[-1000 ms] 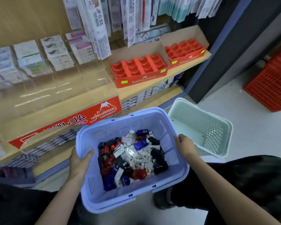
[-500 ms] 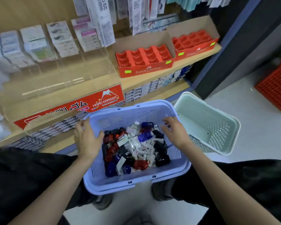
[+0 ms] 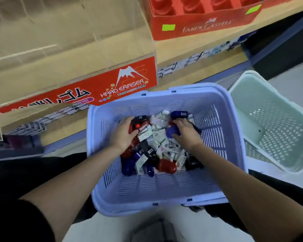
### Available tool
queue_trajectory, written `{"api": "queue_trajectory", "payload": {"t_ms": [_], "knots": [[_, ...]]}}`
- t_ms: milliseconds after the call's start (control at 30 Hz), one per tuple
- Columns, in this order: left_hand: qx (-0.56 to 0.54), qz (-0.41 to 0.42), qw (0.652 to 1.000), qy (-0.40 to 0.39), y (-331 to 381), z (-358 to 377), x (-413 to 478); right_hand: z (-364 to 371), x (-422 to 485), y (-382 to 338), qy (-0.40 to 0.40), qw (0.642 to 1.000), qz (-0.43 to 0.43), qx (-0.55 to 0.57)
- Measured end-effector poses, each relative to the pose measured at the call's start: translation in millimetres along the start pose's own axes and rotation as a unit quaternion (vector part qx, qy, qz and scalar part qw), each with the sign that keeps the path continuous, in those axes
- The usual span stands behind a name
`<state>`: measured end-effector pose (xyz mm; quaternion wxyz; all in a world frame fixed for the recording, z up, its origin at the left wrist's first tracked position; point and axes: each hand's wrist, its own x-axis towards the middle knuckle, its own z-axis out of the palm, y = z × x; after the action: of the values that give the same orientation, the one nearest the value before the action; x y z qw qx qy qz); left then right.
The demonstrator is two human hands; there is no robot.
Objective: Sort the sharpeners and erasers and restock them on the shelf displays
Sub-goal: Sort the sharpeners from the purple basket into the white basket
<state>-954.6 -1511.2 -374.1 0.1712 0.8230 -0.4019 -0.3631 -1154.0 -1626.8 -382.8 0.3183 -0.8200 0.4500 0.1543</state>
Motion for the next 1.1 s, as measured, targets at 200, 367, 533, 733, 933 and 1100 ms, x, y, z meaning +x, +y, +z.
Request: {"api": "queue_trajectory", "payload": {"t_ms": [200,367,533,733,933,1100], "knots": [[0.183,0.031,0.983,0.008,-4.1,28.9,32.2,25.8,-3.1,2.3,0.022,0.993,0.112,-0.004],[0.225,0.016,0.97,0.097,-3.5,40.2,28.0,35.6,-12.9,4.8,-0.006,0.995,0.097,0.029],[0.044,-0.043,0.994,0.089,4.4,32.6,28.3,14.6,-35.3,-3.5,0.016,0.934,0.148,0.325],[-0.382,-0.051,0.921,-0.051,78.7,17.8,-12.4,-37.5,-60.5,-20.4,0.056,0.745,0.083,0.66],[-0.38,0.052,0.918,-0.102,169.6,23.0,-28.3,-81.8,-86.1,-9.6,0.138,0.635,0.051,0.758],[-0.143,0.177,0.97,-0.09,224.4,40.0,-13.0,-114.4,-101.1,29.9,0.212,0.637,0.036,0.74]]}}
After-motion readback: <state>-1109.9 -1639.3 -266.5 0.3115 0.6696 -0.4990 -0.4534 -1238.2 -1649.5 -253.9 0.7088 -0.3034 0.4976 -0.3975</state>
